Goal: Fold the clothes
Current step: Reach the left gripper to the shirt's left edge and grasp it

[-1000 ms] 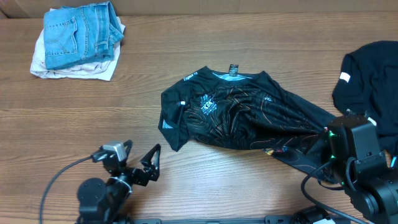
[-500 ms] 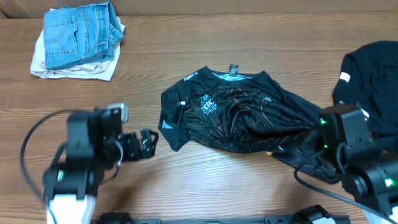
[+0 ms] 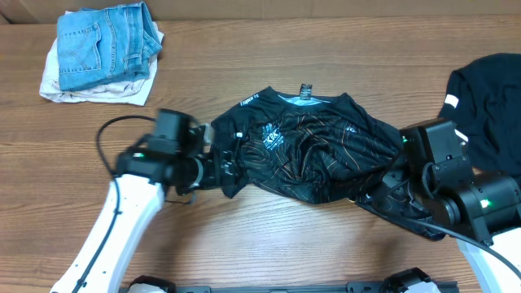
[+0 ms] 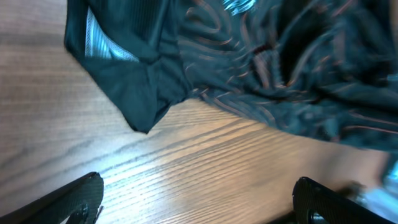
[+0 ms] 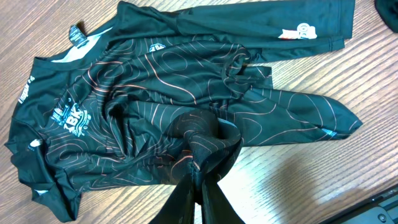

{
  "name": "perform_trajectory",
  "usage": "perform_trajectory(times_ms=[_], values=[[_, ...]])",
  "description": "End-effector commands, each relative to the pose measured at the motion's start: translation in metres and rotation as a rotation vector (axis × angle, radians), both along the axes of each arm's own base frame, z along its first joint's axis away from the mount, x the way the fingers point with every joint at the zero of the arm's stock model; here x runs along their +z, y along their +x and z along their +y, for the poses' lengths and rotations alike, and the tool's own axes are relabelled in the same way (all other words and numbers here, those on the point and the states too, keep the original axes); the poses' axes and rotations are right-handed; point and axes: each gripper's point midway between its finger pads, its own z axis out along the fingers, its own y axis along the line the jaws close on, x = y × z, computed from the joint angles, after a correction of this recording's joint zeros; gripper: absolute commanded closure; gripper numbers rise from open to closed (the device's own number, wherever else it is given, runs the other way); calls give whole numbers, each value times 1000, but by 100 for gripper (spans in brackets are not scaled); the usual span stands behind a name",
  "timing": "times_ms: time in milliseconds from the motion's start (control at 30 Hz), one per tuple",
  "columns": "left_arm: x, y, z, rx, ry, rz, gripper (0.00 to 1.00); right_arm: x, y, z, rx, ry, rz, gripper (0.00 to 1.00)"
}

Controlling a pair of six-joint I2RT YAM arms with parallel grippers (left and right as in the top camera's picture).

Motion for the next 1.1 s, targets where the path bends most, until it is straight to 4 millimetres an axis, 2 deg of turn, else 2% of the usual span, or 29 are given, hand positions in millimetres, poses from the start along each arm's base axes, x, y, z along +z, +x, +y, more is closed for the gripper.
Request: perform_trajectory(times_ms=[0,200,433,567,700,800,933,1067], values=[[-13,13,10,189,192,3,0,10,4,-2,-11,-2,-41,93],[-35,29,-7,165,180,11,0,8,-2,-4,-11,-11,-15,93],[-40,54,-24,161,120,-49,0,8,0,-3,-11,-9,-21,93],[-52,54,-11,211,201,-34,3,9,1,-3,-11,-6,-28,93],[-83,48,-5,225,264,56,6,9,1,-3,-11,-7,-28,93],[-95,49,-5,223,276,78,11,9,1,-3,-11,-6,-28,93],[-106,51,-3,224,300,85,12,9,1,-3,-10,-7,-27,93],[-106,56,1,220,330,59,13,9,1,-3,3,-13,-27,93]])
